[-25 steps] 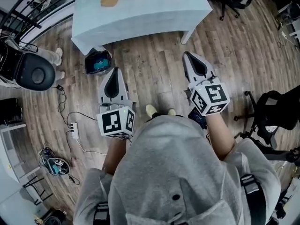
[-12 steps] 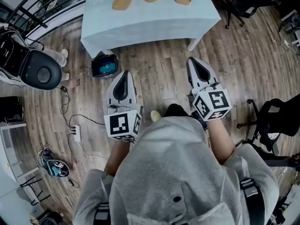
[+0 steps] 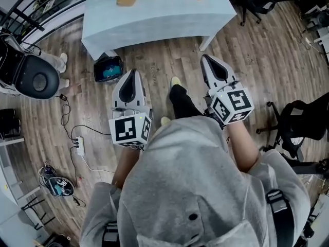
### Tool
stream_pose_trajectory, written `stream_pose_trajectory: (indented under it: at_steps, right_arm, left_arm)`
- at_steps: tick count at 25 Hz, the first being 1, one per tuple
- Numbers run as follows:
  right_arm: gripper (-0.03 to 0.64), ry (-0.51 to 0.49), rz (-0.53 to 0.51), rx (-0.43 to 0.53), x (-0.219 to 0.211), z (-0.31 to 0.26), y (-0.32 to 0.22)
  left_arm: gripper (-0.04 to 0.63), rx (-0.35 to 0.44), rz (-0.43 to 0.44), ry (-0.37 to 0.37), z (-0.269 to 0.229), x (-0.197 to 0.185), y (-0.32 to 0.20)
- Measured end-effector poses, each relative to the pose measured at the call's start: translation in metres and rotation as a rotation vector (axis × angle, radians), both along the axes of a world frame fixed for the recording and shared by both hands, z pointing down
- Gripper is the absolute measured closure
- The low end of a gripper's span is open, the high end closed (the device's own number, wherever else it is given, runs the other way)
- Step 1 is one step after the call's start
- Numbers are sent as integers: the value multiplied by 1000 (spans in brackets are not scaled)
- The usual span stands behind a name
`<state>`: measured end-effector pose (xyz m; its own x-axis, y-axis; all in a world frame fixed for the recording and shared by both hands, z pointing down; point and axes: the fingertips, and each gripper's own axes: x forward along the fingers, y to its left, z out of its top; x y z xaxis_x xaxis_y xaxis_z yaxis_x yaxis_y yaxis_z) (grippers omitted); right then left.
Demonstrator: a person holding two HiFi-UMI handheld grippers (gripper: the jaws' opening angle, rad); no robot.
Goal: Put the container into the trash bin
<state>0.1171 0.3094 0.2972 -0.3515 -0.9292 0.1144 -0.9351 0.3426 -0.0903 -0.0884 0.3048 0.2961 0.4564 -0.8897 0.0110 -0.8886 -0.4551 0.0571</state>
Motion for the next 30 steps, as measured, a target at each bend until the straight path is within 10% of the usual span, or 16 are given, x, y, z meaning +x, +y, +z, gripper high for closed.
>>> stream_pose_trajectory:
  at_steps: [30]
  right_arm:
    - [591,29,-52,-38,12,21,-157]
  left_arm:
    - [577,-86,-14,-48,25,14,-148]
